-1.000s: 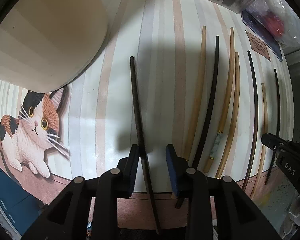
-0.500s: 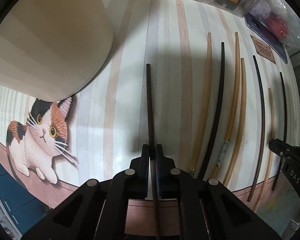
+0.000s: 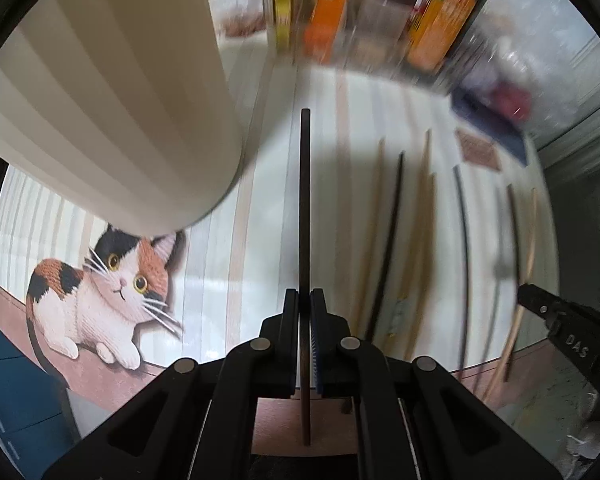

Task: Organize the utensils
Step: 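Lift both held chopsticks and carry them over the beige holder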

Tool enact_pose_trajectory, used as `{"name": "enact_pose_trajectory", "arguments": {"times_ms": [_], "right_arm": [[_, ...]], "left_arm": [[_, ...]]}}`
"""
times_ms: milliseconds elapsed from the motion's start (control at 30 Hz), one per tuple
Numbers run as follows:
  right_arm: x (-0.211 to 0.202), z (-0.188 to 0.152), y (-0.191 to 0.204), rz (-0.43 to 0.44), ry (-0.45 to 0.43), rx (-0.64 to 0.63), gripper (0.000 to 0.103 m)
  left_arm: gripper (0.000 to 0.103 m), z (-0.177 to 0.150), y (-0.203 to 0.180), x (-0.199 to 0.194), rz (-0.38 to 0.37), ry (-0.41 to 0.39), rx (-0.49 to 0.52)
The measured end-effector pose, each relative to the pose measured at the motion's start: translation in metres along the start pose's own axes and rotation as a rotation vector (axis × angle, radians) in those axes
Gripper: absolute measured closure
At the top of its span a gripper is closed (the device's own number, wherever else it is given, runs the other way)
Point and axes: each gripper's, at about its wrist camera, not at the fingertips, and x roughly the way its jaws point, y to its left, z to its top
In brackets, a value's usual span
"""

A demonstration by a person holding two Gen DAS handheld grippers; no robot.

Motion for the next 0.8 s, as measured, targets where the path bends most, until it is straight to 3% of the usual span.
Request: {"name": "enact_pose_trajectory", "arguments": {"times_ms": [267, 567, 800], "right_arm": [[-0.048, 0.002, 0.007, 0.049, -0.108, 0.011, 0.096], [-0.112, 0.032, 0.024, 0.105, -0.281, -0.011, 0.096], [-0.174, 0.064, 0.039, 0.185, -0.417, -0.032, 0.096]], "left_arm": [[0.100, 0.008, -0.002, -0.059, -0.049, -0.133, 0.017], [0.100, 0.047, -0.024, -0.118, -0.079, -0.320, 0.041], [0.100, 0.074, -0.016, -0.194, -0.147, -0.458, 0.028]]}}
